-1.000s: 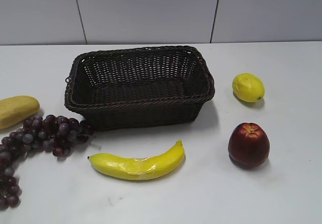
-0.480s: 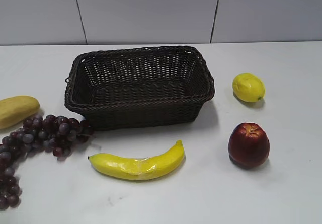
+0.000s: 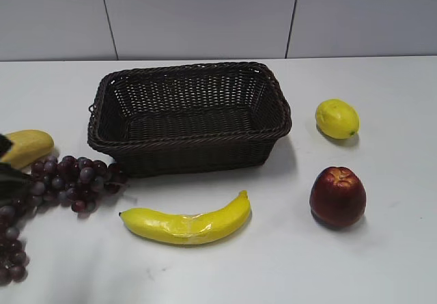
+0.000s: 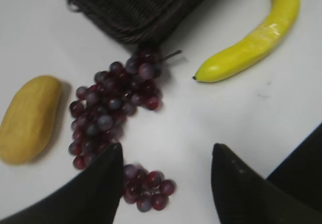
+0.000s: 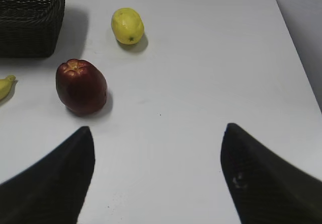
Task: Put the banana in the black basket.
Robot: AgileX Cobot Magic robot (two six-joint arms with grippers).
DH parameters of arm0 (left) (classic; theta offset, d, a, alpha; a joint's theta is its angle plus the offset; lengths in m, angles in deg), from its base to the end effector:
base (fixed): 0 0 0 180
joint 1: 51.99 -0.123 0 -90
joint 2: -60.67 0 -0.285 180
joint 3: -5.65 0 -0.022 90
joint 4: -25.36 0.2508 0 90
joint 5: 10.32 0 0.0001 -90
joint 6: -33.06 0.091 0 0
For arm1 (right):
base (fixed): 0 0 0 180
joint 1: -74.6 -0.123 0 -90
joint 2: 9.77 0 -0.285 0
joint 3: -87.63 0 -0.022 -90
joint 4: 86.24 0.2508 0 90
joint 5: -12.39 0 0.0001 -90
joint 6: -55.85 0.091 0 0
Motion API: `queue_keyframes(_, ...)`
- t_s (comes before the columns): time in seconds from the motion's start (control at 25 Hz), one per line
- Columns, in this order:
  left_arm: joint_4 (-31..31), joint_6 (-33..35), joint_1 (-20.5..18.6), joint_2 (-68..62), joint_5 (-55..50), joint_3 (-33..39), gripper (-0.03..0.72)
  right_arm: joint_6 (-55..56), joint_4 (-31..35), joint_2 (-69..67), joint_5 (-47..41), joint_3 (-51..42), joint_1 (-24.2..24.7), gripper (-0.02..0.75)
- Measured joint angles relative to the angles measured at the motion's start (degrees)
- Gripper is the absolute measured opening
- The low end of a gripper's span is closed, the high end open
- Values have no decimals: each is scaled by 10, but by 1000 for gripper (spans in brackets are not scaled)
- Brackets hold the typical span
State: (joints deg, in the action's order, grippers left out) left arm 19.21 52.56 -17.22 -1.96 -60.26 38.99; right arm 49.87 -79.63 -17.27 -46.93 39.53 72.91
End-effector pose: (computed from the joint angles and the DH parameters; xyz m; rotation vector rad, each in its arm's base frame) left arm 0.1368 -0.1040 0.2969 1.1154 2.2996 -0.2351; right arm -0.0061 0.0088 0.2820 -0.1383 1.9969 0.0891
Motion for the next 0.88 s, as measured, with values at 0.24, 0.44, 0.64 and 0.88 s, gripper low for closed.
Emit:
queue_keyframes(0.24,46,28,128,-175,-12,-90,543,0,0,0,0,0,0,592)
queue_keyframes(0.44,61,113,174,-307,-35,-170,543,0,0,0,0,0,0,592)
queue_keyframes(0.64,53,208,193,-407,-42,-206,543,0,0,0,0,0,0,592)
queue_keyframes(0.88,51,257,195,-495,-36,-217,543,0,0,0,0,0,0,592)
